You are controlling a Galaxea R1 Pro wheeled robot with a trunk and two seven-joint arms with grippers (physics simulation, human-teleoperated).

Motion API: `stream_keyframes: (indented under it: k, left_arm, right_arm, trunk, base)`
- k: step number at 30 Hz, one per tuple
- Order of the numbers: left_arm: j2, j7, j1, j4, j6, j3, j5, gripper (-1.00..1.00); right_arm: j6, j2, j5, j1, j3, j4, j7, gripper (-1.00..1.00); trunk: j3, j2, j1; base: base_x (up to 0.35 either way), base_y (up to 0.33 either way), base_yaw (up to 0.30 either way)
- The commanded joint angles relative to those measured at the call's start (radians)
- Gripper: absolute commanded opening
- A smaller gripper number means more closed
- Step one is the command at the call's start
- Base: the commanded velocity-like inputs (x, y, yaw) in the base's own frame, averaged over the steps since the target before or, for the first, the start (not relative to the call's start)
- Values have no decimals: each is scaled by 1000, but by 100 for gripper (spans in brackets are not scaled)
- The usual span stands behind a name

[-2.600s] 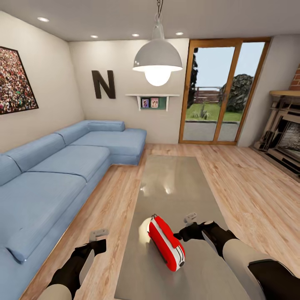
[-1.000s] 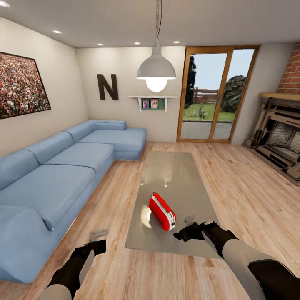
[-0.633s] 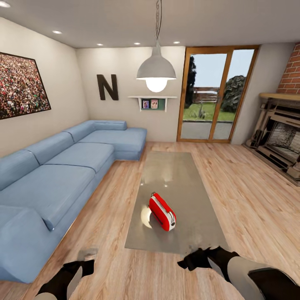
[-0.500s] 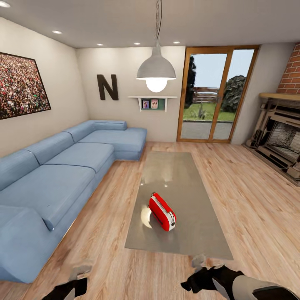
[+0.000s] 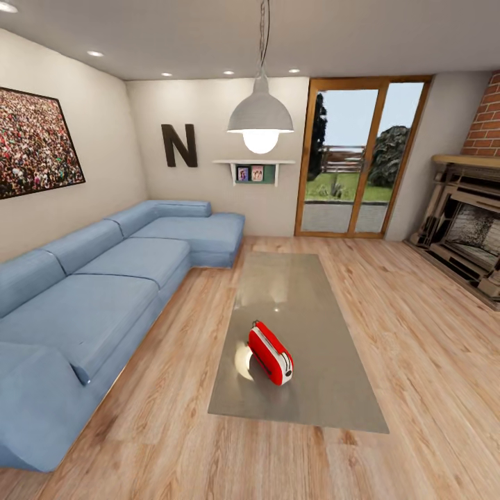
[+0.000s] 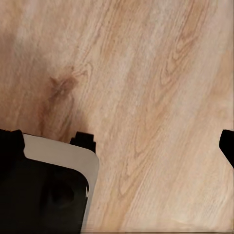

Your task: Turn on the radio receiver that's on the table in the living room.

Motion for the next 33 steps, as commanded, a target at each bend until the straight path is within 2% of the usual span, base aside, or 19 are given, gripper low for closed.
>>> stream_keyframes:
  k: [1,3,6,8,11,13,17,33]
  left_arm:
    - [-1,0,2,0,0,0,-4,-100]
    - [-23,-1,7,0,-1,1,-16,-100]
    - [-88,-1,8,-1,-1,2,-19,-100]
    - [-123,-1,8,-1,-1,2,-21,-100]
    - [-157,-2,8,-1,-1,2,-20,-100]
    - [-171,-3,9,-1,-1,2,-20,-100]
    - [-179,-3,9,-1,-1,2,-20,-100]
    - [-180,-3,9,-1,-1,2,-20,-100]
  right_arm:
    - [0,0,-1,1,0,0,-1,100]
    - [1,4,-3,4,1,-1,-3,100]
    - [0,7,-5,5,1,-1,-3,100]
    - [0,7,-4,5,1,-2,-3,100]
    - [0,7,-4,5,1,-2,-3,100]
    - [0,7,-4,5,1,-2,-3,100]
    - [0,8,-5,5,1,-2,-3,100]
    - [0,8,-5,5,1,-2,-3,100]
  trunk:
    - [0,0,0]
    - [0,0,0]
    - [0,0,0]
    - [0,0,0]
    - [0,0,0]
    - [0,0,0]
    - [0,0,0]
    - [0,0,0]
  base:
    - [0,0,0]
    - [0,0,0]
    - [0,0,0]
    - [0,0,0]
    - [0,0,0]
    - [0,0,0]
    - [0,0,0]
    - [0,0,0]
